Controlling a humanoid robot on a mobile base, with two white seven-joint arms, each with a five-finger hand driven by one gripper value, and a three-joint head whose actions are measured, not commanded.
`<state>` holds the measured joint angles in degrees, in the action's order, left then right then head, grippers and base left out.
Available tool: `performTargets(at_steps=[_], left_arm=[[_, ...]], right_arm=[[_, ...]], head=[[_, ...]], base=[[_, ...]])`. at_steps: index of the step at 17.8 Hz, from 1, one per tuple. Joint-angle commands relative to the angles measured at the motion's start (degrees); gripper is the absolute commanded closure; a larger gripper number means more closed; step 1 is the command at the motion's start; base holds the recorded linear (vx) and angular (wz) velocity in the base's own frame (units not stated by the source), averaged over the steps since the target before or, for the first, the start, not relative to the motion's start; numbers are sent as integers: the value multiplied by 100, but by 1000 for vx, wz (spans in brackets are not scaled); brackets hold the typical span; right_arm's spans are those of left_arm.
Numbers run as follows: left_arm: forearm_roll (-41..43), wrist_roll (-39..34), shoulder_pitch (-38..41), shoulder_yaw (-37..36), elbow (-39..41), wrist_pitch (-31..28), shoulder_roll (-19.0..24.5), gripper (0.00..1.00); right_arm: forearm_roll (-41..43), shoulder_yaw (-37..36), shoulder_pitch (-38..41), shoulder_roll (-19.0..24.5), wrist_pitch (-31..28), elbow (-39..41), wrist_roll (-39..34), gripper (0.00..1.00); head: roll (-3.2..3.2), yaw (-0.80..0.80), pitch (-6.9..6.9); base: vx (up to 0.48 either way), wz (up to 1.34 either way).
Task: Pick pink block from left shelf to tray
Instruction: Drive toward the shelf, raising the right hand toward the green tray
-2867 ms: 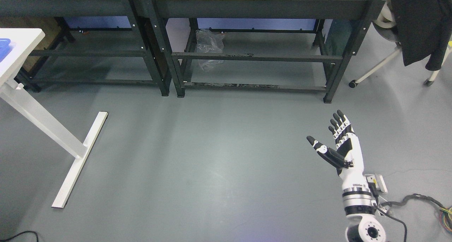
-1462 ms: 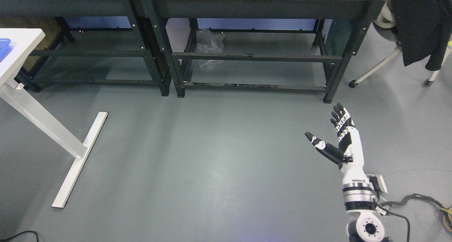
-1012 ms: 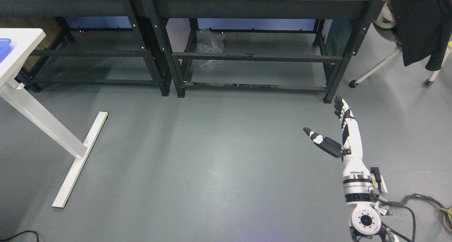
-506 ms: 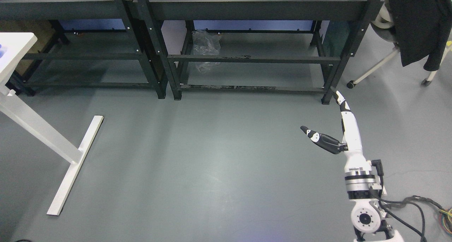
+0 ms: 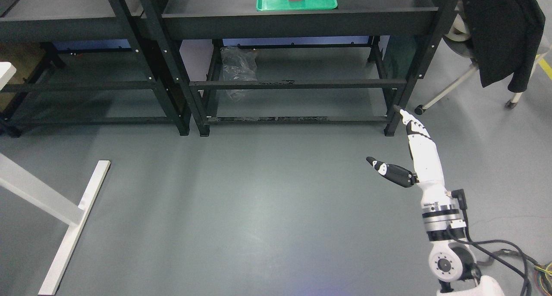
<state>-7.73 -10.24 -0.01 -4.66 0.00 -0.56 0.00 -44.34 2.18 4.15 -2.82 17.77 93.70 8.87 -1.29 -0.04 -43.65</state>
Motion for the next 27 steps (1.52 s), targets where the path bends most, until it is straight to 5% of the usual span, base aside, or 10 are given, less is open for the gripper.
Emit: performTargets(at_steps=[1,8,18,27], left_arm=[[0,-4,-166,0,100,3,100,0],[0,-4,-166,0,100,3,100,0],[0,-4,-175,0,100,3,100,0],[0,-4,-166,0,100,3,100,0]], right_arm=[[-2536,107,-125,-140,24,0,27,0],[-1931,169,-274,-122,51,0,984,1],[-1877,178,-424,-131,33,-9,317,1],[-1209,116,-406,-122,121,0,615,1]], head=[[0,0,0],[0,0,0],[0,0,0],[0,0,0]], base=[[157,-102],[136,88],[208,146],[255,14]])
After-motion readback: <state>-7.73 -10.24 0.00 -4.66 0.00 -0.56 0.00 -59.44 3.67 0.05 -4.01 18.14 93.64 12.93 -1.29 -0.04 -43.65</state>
